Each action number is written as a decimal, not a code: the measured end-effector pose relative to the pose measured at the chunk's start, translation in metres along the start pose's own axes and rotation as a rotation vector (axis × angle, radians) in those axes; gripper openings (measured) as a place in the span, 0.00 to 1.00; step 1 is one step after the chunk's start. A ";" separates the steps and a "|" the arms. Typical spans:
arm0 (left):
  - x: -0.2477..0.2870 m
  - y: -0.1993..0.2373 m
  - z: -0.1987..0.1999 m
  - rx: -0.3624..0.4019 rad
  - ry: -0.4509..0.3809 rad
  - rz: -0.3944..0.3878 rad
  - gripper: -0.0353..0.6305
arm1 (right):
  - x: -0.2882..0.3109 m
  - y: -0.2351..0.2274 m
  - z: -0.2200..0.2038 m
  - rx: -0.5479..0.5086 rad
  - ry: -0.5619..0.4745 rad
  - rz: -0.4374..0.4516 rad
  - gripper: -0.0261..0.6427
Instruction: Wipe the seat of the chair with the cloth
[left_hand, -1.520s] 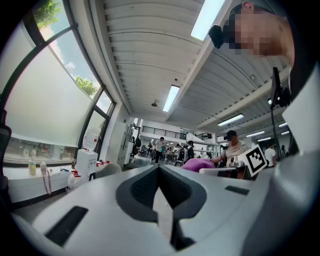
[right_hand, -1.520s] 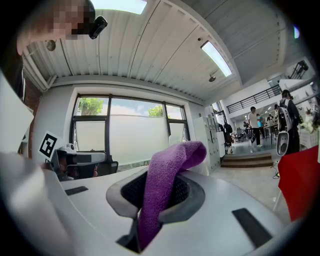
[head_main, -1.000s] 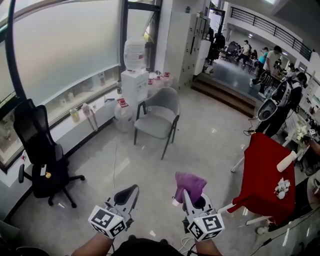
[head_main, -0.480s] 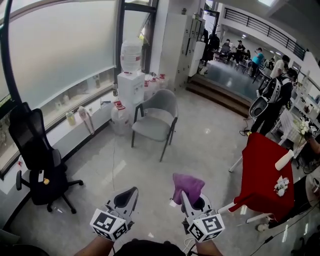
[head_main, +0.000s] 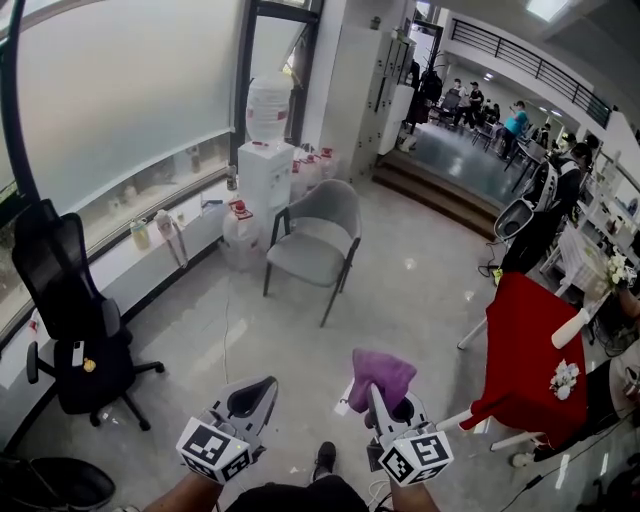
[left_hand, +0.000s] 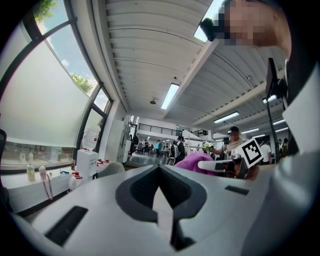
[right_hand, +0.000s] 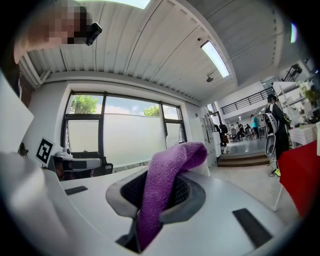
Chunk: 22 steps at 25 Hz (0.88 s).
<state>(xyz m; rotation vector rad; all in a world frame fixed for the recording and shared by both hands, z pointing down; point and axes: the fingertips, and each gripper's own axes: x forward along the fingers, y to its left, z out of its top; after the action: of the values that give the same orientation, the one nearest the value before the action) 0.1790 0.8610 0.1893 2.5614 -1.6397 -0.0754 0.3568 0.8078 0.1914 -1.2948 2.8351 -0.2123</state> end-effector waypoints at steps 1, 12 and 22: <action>0.005 0.004 0.000 -0.004 0.000 0.002 0.06 | 0.007 -0.003 0.001 0.001 -0.001 0.005 0.13; 0.101 0.046 0.020 0.010 -0.001 0.045 0.06 | 0.099 -0.081 0.024 0.000 -0.019 0.055 0.13; 0.218 0.054 0.030 0.047 0.025 0.040 0.06 | 0.163 -0.167 0.046 -0.041 -0.035 0.157 0.13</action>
<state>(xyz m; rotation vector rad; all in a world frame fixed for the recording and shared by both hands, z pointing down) 0.2186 0.6390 0.1684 2.5514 -1.7037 -0.0019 0.3783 0.5714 0.1743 -1.0640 2.9073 -0.1283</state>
